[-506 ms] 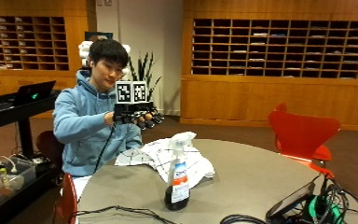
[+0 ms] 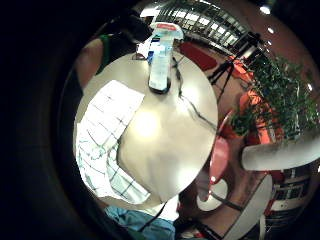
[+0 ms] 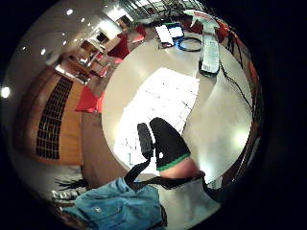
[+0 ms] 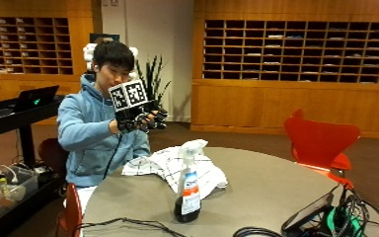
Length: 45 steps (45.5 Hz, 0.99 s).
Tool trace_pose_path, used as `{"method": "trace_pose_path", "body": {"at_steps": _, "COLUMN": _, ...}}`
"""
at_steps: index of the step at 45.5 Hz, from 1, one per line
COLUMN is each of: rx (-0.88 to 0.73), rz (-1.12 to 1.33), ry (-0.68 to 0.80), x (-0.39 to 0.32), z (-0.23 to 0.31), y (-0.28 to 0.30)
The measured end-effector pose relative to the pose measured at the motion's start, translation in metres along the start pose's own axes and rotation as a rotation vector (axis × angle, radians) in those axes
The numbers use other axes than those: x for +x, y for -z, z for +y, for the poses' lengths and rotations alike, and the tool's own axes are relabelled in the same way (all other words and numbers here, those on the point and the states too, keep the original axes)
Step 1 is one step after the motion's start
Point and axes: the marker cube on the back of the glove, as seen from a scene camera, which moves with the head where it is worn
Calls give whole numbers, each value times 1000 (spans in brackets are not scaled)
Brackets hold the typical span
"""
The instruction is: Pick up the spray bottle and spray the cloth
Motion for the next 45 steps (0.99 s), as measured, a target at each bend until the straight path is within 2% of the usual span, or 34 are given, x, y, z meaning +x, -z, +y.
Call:
{"method": "trace_pose_path", "body": {"at_steps": 26, "rx": 172, "rz": -230, "ry": -124, "x": 65, "z": -24, "y": 2}}
{"method": "trace_pose_path", "body": {"at_steps": 38, "rx": 333, "rz": -476, "ry": -220, "x": 96, "z": -45, "y": -6}}
{"method": "trace_pose_path", "body": {"at_steps": 45, "rx": 407, "rz": -670, "ry": -330, "x": 115, "z": -56, "y": -11}}
